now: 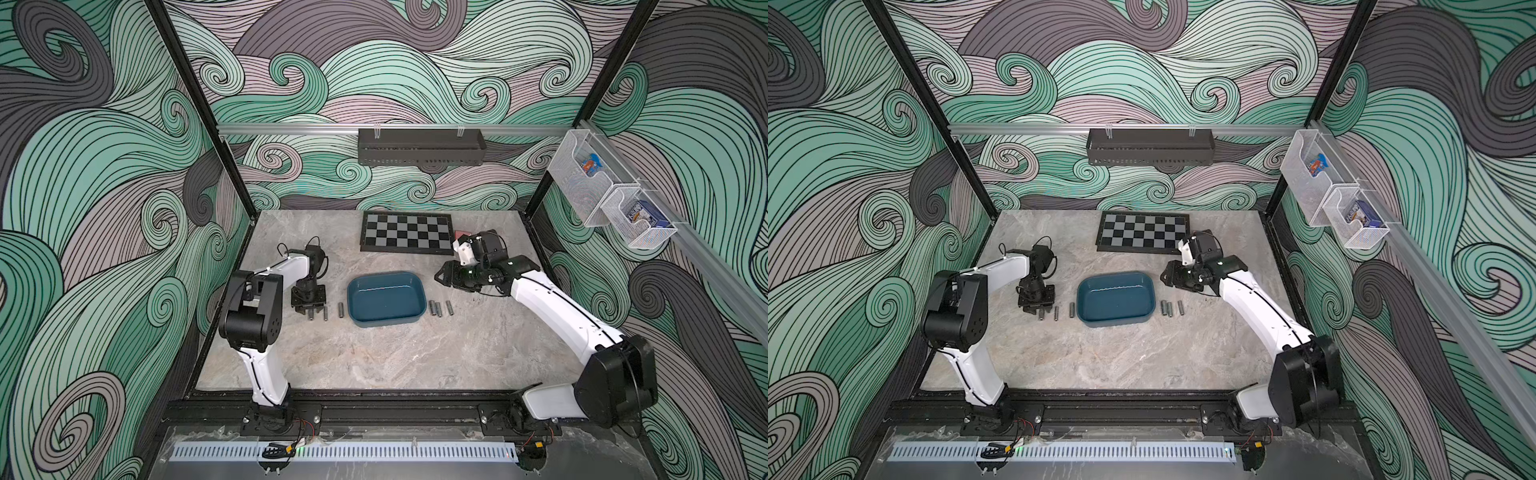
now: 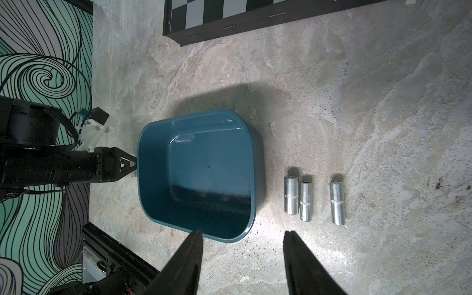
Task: Take out the socket from the storage box
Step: Place the socket head at the center of the board, then reset both arms
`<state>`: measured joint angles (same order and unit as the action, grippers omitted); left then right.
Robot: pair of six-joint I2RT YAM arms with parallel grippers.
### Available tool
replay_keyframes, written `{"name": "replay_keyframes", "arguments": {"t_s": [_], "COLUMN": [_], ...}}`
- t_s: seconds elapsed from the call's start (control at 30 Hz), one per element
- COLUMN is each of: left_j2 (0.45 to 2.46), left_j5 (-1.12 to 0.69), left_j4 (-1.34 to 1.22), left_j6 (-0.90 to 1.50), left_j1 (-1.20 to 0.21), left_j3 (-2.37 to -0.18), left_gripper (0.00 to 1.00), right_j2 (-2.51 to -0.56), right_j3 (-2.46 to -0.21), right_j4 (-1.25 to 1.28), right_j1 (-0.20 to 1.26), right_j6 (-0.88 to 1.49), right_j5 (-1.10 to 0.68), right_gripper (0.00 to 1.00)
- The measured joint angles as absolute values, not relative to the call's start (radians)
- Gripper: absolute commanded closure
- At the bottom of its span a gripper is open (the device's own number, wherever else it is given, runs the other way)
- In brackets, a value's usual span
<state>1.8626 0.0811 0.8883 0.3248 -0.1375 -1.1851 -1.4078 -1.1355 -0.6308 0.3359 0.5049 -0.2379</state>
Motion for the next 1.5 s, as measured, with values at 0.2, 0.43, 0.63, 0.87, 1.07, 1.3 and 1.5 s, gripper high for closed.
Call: {"name": "replay_keyframes", "arguments": {"t_s": [0.2, 0.43, 0.63, 0.87, 1.07, 1.3, 1.5], "left_j2": [1.860, 1.742, 1.437, 1.065, 1.185, 1.413, 1.555], "left_j5": [0.081, 0.088, 0.181, 0.241, 0.314, 0.326, 0.253], "left_j4": [0.888, 0.872, 0.768, 0.147, -0.278, -0.620, -0.849], "left_j6": [0.324, 0.352, 0.393, 0.253, 0.120, 0.069, 0.064], "left_j1": [-0.138, -0.140, -0.141, -0.141, -0.140, -0.090, -0.041], "left_j3": [-1.185, -1.171, -1.158, -0.766, -0.432, -0.424, -0.354], "left_gripper": [0.54, 0.21, 0.11, 0.01, 0.01, 0.01, 0.01], "right_j2": [-1.408, -1.399, -1.342, -1.118, -0.971, -1.123, -1.454], "right_j3": [-1.132, -1.121, -1.108, -0.810, -0.373, -0.207, -0.172], "right_j4": [-0.630, -0.630, -0.591, -0.309, 0.079, 0.511, 1.019], "right_j1": [0.336, 0.336, 0.333, 0.310, 0.245, 0.123, 0.002], "right_j6": [0.505, 0.500, 0.457, 0.337, 0.179, 0.099, 0.083], "right_j5": [-0.237, -0.200, -0.073, 0.236, 0.435, 0.416, 0.291], "right_gripper": [0.45, 0.42, 0.14, 0.01, 0.02, 0.03, 0.02]}}
